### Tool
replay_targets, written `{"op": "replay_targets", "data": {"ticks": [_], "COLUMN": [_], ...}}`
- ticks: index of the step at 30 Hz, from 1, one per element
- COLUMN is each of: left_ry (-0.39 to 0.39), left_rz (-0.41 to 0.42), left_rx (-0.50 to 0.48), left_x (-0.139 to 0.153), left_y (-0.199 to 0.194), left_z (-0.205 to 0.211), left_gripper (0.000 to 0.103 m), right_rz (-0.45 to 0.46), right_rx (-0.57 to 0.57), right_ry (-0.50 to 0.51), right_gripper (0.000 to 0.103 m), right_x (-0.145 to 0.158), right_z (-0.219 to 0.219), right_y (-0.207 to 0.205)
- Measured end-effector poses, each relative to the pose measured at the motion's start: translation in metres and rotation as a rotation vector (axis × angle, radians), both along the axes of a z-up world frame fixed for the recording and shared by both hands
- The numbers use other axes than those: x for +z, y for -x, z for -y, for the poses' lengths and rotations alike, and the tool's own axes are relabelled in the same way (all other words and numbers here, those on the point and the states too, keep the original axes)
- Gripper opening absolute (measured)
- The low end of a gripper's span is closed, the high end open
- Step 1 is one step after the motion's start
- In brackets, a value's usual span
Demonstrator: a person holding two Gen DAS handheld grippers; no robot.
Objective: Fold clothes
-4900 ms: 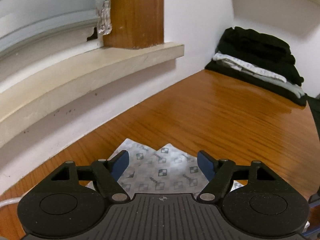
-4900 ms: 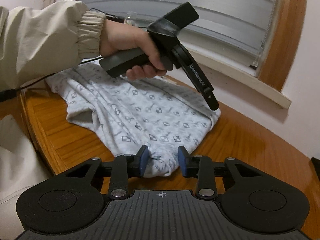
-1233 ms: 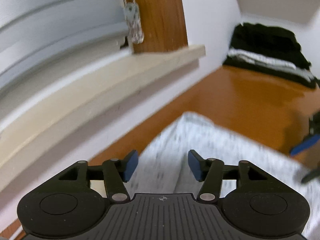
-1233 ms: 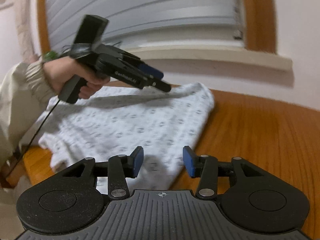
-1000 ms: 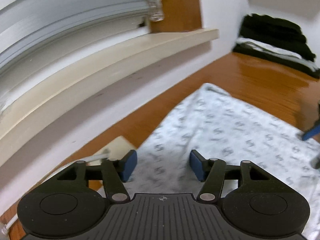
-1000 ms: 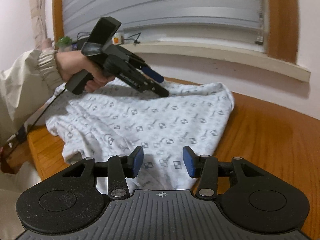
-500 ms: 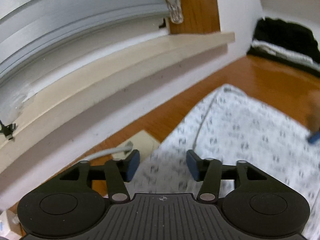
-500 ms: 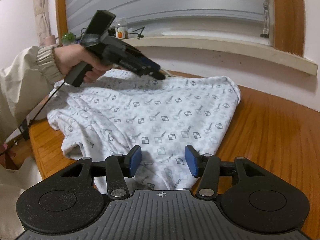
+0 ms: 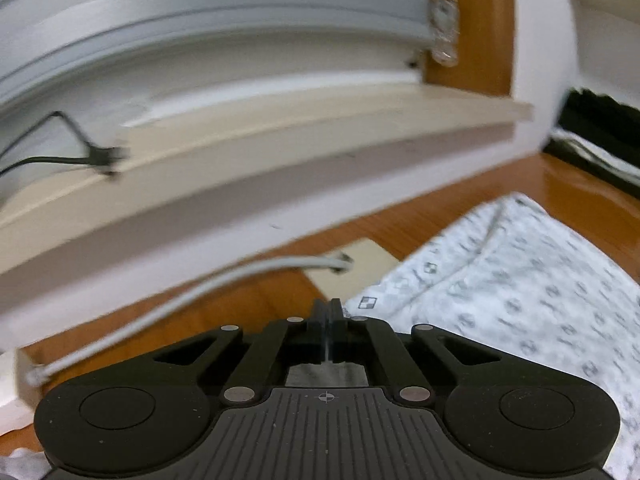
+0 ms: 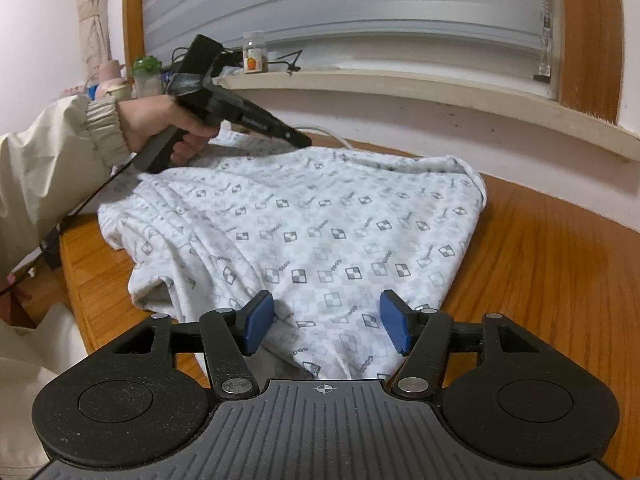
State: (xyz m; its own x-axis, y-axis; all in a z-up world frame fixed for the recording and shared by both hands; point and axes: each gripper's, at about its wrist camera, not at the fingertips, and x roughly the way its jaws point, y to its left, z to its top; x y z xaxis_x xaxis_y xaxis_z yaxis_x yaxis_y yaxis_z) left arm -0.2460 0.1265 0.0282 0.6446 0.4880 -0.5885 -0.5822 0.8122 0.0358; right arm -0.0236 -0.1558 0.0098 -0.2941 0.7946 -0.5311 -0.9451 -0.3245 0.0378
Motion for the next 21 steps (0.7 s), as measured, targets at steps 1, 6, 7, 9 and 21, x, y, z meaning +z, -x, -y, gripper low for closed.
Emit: {"op": "replay_targets", "data": {"ticks": [1, 6, 7, 9, 21], "left_ry": [0.006, 0.009, 0.003, -0.014, -0.077], "left_rz": [-0.002, 0.036, 0.039, 0.034, -0.214], "left_rx": [0.018, -0.011, -0.037, -0.099, -0.382], "left_x": [0.001, 0.016, 0.018, 0.024, 0.015], "left_y": [0.002, -0.01, -0.02, -0.047, -0.227], "left_z": [-0.002, 0.005, 0.01, 0.024, 0.085], "left_gripper": [0.003, 0.032, 0.041, 0.05, 0.063], "right_rz": [0.0, 0.004, 0.007, 0.011, 0.012], "right_rx": [0.0, 0.0, -0.001, -0.003, -0.002], "right_ry": [0.0, -0.003, -0.005, -0.008, -0.011], "right_gripper": [0.06, 0.06, 0.06, 0.06, 0.06], "right_x": [0.0, -0.001, -0.002, -0.002, -0.004], "right_z": [0.0, 0.001, 0.001, 0.001, 0.001], "right_y": [0.0, -0.001, 0.0, 0.001, 0.002]}}
